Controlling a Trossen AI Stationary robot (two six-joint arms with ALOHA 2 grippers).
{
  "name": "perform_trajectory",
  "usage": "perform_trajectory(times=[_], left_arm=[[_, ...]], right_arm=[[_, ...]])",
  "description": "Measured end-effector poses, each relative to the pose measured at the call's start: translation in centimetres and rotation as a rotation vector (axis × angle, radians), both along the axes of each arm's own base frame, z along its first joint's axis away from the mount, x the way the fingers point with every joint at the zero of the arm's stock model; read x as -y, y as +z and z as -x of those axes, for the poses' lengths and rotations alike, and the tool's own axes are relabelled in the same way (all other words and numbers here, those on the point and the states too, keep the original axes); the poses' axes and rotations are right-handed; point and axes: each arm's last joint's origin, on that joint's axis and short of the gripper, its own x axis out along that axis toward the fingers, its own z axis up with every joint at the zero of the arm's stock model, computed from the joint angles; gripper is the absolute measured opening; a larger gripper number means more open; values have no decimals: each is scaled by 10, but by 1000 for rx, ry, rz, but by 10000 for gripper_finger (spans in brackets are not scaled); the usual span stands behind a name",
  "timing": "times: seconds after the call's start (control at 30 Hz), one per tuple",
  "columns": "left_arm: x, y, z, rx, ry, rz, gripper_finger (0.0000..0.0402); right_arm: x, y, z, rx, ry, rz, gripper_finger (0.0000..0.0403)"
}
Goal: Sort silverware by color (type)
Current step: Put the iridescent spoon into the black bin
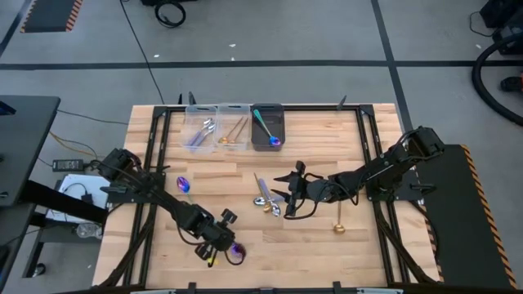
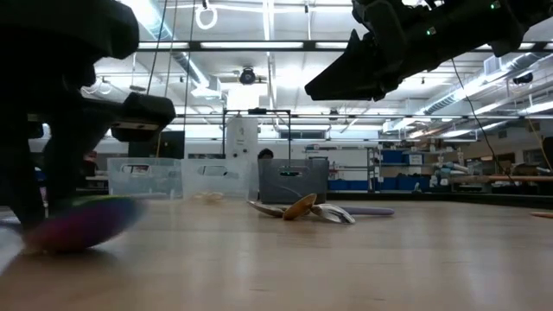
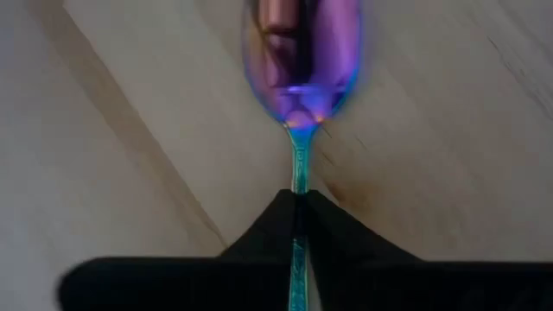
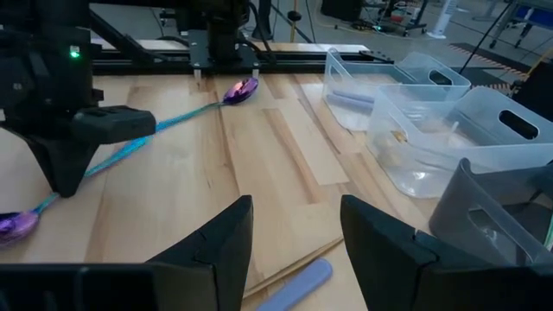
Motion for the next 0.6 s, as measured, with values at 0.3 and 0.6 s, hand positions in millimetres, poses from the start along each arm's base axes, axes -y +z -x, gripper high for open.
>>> perform_trajectory(times=[0.3, 0.6], left_arm=[[3, -1, 5, 52, -101, -148, 16], [-1, 5, 10, 88, -93, -260, 16]], right_arm=[[0, 0, 0, 0, 2, -1, 185], [0, 0, 0, -5, 2, 1, 185]])
